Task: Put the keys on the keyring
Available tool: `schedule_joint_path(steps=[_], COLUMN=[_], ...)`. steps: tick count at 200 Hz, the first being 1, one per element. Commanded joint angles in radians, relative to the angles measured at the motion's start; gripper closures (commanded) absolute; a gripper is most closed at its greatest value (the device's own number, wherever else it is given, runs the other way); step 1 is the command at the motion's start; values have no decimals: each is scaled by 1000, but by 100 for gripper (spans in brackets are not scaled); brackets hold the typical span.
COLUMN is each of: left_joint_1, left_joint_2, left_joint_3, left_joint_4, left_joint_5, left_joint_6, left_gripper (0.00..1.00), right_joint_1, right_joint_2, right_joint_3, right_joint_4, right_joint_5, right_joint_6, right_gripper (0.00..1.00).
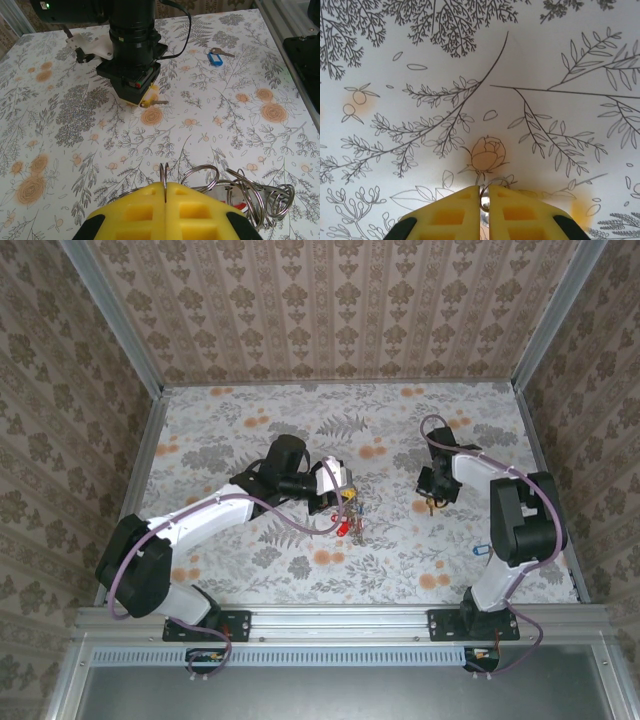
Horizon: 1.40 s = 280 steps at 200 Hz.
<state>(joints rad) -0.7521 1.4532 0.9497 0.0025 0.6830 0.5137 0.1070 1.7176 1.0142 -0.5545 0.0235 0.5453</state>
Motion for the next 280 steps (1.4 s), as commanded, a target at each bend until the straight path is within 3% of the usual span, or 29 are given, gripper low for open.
schedule_joint_path(steps=[1, 14, 59, 72, 87, 92, 96, 129, 144, 156, 187, 204, 245, 280], left_joint_1=[0, 0, 1, 0, 2, 3, 2, 2, 2, 2, 2, 2, 1, -1], left_joint_2=[-30, -30, -33, -34, -33, -33, -33, -30, -27, -27, -26, -27, -33, -34], left_joint_3=[23, 24, 22, 23, 24, 24, 24, 24, 29, 29, 28, 27, 21, 20], left_joint_4=[22, 20, 15, 15, 15, 16, 16, 18, 19, 21, 21, 20, 23, 23], left_joint_5=[19, 18, 20, 20, 20, 20, 21, 23, 26, 27, 26, 28, 22, 18], left_joint_6=[18, 19, 21, 21, 21, 22, 22, 22, 21, 20, 22, 20, 13, 12], left_gripper=[100, 100, 100, 100, 100, 100, 100, 100, 100, 100, 100, 100, 100, 100], right_joint_1=[-12, -15, -29, -35, -54, -64, -69, -92, -96, -102, -84, -24, 41, 57], right_joint_2=[-51, -83, -271, -340, -424, -447, -469, -615, -650, -619, -345, -248, -136, -41], right_joint_3=[-43, -56, -63, -62, -70, -74, -82, -247, -341, -344, -176, -116, -23, 37], right_joint_4=[5, 11, -34, -56, -63, -55, -45, 189, 299, 288, 37, -41, -86, -132], right_joint_5=[0, -7, 23, 57, 62, 61, 69, 52, -35, -102, -162, -59, 61, 108], right_joint_6=[-6, -7, -31, -40, -58, -63, -64, -69, -68, -56, -130, -177, -225, -249], right_gripper=[83, 73, 61, 27, 11, 2, 1, 0, 0, 1, 32, 43, 61, 69])
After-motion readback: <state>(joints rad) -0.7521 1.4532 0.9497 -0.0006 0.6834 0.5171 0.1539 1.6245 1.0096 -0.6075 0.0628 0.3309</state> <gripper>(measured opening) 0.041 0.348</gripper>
